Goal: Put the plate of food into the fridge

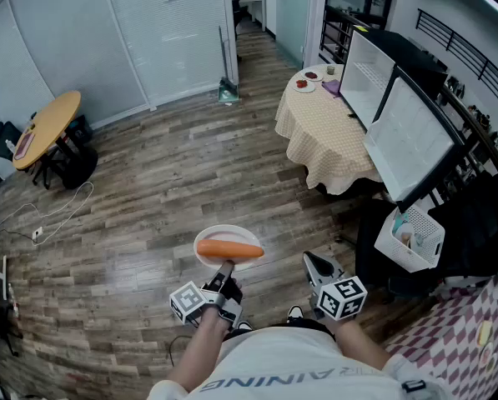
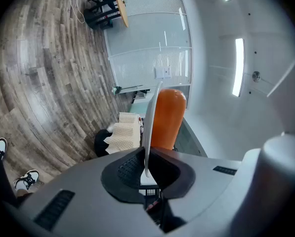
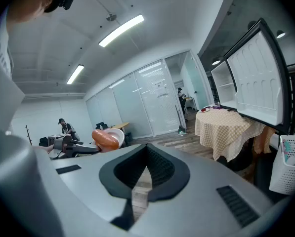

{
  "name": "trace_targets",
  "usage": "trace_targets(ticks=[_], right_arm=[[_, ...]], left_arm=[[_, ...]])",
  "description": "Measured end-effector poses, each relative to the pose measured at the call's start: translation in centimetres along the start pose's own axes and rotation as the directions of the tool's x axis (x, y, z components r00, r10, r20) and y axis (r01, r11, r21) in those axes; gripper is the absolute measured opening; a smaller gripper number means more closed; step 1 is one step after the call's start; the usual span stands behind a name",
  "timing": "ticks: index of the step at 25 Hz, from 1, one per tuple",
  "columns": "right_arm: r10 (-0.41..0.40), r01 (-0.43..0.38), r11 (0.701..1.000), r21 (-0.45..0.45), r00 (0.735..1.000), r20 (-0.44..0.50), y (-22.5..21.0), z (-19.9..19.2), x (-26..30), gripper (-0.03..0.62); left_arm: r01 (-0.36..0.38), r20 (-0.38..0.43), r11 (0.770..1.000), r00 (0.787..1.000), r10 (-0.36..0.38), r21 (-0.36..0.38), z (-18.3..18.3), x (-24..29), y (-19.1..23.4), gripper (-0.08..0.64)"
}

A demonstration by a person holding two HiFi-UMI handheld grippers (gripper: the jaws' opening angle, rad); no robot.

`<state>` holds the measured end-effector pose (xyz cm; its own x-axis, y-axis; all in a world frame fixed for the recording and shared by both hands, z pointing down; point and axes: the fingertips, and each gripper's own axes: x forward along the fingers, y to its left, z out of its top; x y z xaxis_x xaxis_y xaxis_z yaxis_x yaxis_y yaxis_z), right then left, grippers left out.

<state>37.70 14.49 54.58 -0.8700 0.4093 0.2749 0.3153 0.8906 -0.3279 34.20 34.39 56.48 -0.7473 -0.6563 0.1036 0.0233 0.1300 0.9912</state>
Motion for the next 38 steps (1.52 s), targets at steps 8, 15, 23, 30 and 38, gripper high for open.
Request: trace_targets(ticks=[8, 15, 23, 30, 38], right_arm=[[0.021, -0.021, 1.0, -0.006, 1.0, -0.008, 0.0, 0.4, 1.3, 0.021], [0.063, -0.064, 0.997, 0.052, 0.998, 0.031, -0.3, 1.1, 1.9, 0.022], [0.087, -0.089, 0.994, 0.061, 0.996, 0.019, -3.5, 1.5, 1.6, 0.021], [0.138, -0.137, 0.988, 0.067, 0.99, 0.002, -8.1, 2.0, 1.2, 0.022], [0.165, -0.163, 0.981, 0.101, 0.986, -0.011, -10.9, 2.2, 2.8, 0.022]], left_arm=[[-0.03, 0.004, 0.999, 1.0, 0.03, 0.023, 0.9, 0.3, 1.0, 0.026], [-0.03, 0.02, 0.999, 0.999, 0.029, 0.026, 1.2, 0.7, 0.9, 0.026], [-0.05, 0.035, 0.998, 0.998, 0.049, 0.045, -0.5, 3.2, 0.4, 0.026], [-0.032, 0.072, 0.999, 0.997, 0.03, 0.032, -3.8, 6.1, -0.6, 0.026], [-0.059, 0.124, 0.998, 0.991, 0.057, 0.008, -3.7, 7.7, -0.3, 0.026]])
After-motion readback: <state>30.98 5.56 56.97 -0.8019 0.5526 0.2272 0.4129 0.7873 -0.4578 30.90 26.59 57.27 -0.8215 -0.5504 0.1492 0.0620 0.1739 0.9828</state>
